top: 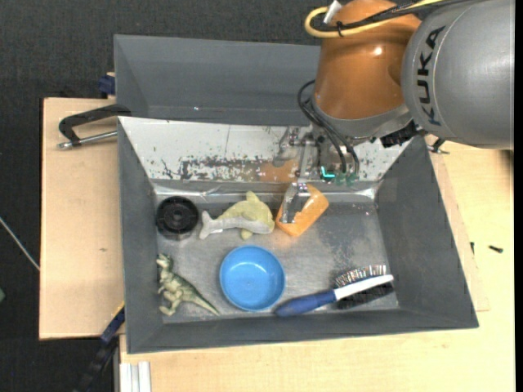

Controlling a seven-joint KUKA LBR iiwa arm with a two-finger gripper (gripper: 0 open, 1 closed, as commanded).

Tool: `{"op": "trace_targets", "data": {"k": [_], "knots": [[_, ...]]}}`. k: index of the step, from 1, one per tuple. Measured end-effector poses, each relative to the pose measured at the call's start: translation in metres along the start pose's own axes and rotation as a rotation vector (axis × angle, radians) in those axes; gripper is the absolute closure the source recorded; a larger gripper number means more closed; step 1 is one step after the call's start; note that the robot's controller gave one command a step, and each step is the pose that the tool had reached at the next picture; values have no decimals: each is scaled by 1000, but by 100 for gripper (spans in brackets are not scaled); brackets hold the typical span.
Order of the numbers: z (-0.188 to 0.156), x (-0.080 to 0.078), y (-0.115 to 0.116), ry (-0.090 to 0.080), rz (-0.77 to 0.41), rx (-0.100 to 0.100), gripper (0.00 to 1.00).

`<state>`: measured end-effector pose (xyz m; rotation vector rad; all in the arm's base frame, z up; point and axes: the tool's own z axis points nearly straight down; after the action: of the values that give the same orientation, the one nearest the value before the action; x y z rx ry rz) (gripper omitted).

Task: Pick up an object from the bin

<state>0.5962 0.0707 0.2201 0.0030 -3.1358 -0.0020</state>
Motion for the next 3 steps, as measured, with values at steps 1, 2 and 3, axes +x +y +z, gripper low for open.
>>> {"op": "trace_targets", "data": {"k": [1, 2, 3], "knots": [[140, 13, 34, -24, -135, 0, 0], [133, 10, 35, -33, -134, -3, 100], [129, -2, 44, -16, -230, 2, 100]]}}
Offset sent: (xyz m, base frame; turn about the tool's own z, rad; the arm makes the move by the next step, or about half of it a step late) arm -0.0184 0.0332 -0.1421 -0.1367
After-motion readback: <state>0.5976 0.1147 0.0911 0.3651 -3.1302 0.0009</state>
